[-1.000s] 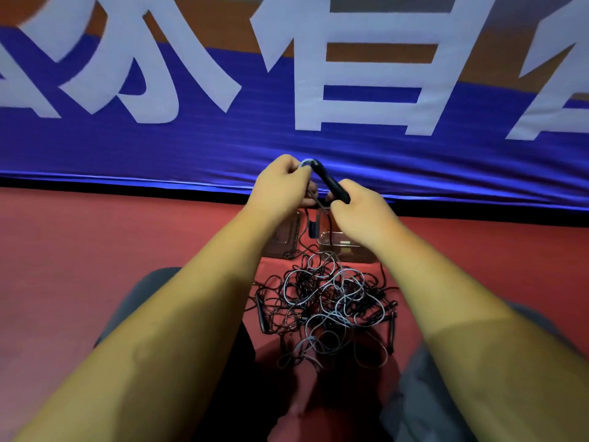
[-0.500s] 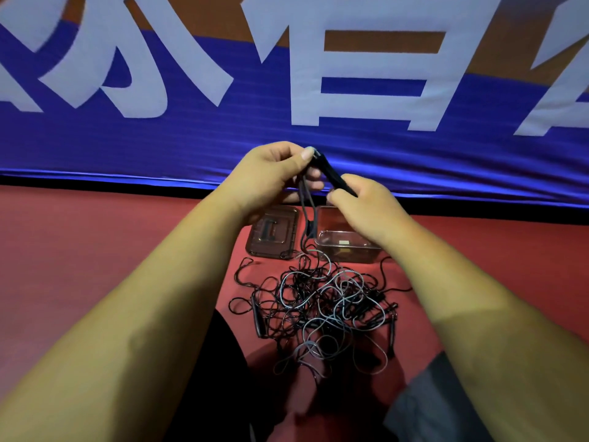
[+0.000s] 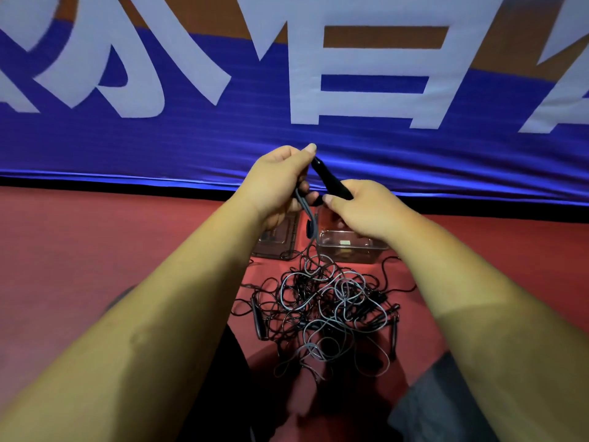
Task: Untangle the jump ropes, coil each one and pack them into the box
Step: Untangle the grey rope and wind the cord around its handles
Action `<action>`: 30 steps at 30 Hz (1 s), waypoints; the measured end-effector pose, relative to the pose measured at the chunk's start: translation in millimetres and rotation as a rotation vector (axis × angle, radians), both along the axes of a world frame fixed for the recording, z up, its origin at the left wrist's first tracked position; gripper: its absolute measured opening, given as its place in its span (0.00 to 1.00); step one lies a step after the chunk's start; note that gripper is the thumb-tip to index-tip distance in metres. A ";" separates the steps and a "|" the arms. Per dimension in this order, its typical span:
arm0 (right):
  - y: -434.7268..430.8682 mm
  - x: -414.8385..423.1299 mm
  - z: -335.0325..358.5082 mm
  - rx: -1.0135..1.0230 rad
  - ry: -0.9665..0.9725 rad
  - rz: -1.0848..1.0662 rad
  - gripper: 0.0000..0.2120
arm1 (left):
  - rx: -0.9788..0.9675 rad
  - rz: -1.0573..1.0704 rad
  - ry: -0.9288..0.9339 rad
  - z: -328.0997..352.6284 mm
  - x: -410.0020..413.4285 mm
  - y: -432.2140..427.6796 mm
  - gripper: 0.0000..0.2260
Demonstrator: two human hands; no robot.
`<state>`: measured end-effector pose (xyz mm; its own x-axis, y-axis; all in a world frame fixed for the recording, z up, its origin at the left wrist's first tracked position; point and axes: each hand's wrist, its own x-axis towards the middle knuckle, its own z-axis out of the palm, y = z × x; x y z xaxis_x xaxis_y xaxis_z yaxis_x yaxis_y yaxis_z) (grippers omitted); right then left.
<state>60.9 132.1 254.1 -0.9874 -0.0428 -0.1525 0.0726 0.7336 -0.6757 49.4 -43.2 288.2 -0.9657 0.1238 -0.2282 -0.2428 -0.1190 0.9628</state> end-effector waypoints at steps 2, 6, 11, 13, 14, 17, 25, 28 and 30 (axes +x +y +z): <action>-1.6 -0.7 -0.9 0.002 -0.039 0.026 0.11 | 0.016 -0.001 -0.009 -1.2 -0.6 2.0 0.15; -3.7 -1.3 1.9 -0.094 -0.056 -0.018 0.08 | 0.098 -0.037 -0.002 4.1 -3.6 2.6 0.06; -7.5 -3.2 3.0 -0.369 -0.139 -0.054 0.05 | 0.110 -0.169 0.056 10.3 -4.1 -11.5 0.12; -6.3 -3.2 1.5 -0.510 -0.202 -0.056 0.09 | 0.122 -0.173 0.040 9.6 -4.6 -17.2 0.14; -5.7 -2.0 1.9 -0.548 -0.207 -0.034 0.11 | 0.131 -0.174 0.035 9.6 -4.3 -18.8 0.14; -11.1 2.7 0.8 -0.419 -0.053 0.031 0.23 | 0.121 -0.190 0.057 8.6 -1.6 -17.3 0.13; -19.3 -7.5 -15.0 -0.339 0.225 -0.091 0.14 | 0.036 -0.148 0.171 12.2 0.1 -12.8 0.12; -19.5 -8.9 -15.0 -0.315 0.250 -0.112 0.10 | -0.011 -0.147 0.214 13.2 -0.7 -11.6 0.11; -19.1 -8.8 -15.1 -0.300 0.239 -0.118 0.08 | -0.037 -0.148 0.227 12.3 -1.3 -10.9 0.10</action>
